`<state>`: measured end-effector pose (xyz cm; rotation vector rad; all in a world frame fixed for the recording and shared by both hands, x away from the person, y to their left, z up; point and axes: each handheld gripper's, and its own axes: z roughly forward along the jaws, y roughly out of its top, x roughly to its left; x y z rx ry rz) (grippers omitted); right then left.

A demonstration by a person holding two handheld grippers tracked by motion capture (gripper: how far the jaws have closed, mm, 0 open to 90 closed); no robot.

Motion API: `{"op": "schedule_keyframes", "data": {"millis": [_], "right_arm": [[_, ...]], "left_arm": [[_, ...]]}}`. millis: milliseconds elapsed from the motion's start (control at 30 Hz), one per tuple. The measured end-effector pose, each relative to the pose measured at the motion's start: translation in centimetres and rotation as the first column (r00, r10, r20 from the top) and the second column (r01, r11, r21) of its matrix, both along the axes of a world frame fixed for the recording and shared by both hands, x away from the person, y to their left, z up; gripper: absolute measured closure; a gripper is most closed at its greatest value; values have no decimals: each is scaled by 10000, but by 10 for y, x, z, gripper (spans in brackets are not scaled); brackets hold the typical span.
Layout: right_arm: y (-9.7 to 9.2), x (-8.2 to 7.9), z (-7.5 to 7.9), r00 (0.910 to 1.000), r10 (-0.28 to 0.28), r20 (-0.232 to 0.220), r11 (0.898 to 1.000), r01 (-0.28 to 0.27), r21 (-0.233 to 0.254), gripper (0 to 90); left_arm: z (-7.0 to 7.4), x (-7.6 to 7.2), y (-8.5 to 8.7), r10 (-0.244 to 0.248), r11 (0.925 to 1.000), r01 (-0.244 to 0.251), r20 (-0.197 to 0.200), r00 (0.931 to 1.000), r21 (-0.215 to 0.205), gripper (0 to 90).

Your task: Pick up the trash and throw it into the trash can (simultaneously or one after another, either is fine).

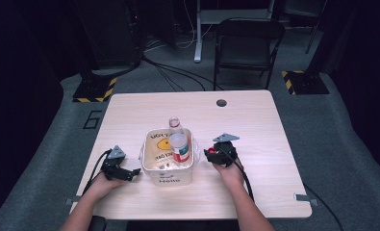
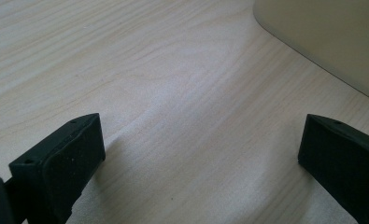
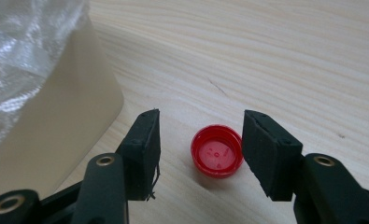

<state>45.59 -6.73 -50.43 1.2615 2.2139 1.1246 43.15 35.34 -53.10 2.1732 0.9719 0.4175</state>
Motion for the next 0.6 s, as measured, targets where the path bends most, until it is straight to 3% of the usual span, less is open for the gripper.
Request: {"op": "schedule_keyframes", "data": {"millis": [600], "right_arm": [[-2, 6, -12, 9994, -257, -223, 9996, 255, -114, 451]], "left_arm": [[0, 0, 0, -8, 10000, 8, -2, 10000, 6, 2]]}}
